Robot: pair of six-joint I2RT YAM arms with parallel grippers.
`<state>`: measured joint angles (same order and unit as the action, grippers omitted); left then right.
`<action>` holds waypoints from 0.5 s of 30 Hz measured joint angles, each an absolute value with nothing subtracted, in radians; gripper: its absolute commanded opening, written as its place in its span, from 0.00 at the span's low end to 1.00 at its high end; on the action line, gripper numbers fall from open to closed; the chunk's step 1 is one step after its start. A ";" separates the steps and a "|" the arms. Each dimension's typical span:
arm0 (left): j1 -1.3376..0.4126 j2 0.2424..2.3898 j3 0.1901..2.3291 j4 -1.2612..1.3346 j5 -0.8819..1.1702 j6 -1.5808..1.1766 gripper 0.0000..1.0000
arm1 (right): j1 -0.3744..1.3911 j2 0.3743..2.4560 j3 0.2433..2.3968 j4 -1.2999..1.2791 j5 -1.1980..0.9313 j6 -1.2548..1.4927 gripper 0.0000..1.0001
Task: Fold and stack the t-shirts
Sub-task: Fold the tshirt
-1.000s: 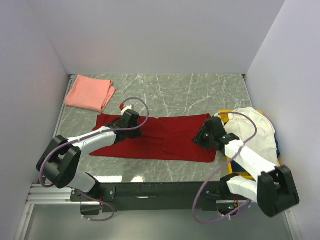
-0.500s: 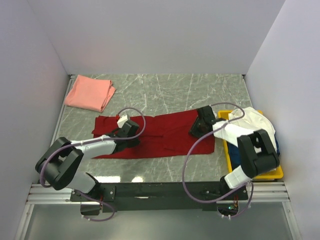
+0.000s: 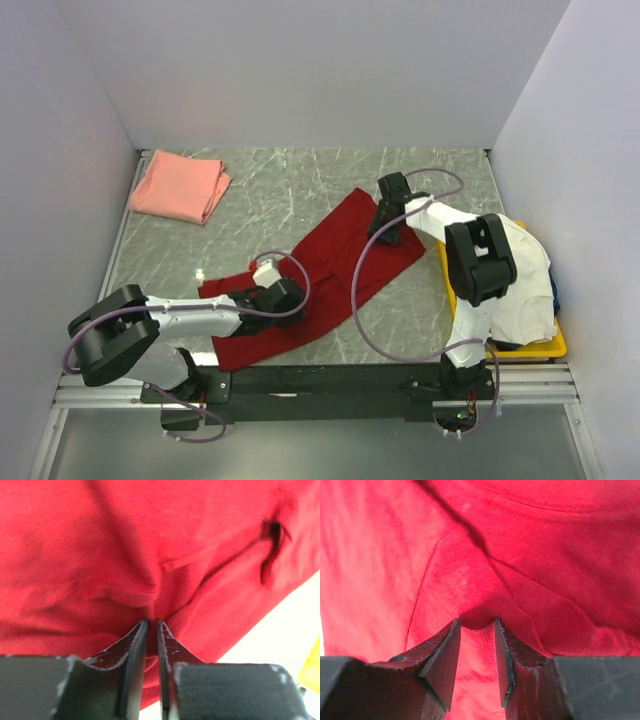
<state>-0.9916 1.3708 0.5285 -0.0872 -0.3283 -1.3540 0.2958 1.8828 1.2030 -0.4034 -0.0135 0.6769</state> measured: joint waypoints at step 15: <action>-0.886 1.435 0.905 -0.204 -0.291 -1.163 0.53 | 0.295 2.193 1.737 -0.630 -0.003 0.529 0.51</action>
